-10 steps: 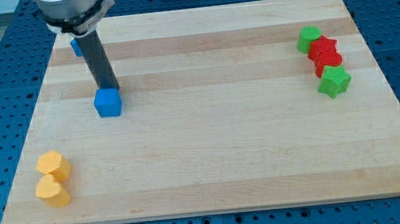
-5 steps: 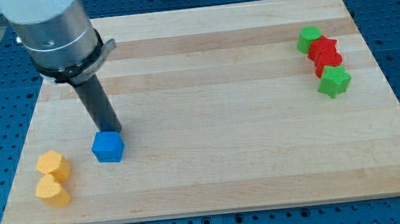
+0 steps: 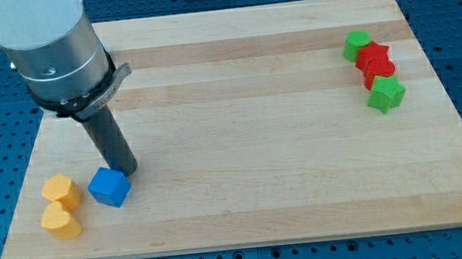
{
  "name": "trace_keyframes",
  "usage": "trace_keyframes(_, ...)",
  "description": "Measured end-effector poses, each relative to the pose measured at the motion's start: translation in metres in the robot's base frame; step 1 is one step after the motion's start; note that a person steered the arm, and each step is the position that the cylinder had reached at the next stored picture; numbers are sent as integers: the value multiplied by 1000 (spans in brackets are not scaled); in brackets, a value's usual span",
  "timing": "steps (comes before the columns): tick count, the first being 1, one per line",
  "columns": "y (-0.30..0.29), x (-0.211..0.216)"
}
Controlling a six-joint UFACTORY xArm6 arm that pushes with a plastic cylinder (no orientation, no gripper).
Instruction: Move blue cube closer to the yellow heart
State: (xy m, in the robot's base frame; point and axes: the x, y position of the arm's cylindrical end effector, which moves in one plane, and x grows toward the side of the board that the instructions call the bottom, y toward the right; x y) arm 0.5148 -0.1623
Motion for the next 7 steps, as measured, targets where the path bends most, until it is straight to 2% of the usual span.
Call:
trace_keyframes(6,1,39)
trace_keyframes(7,34,40)
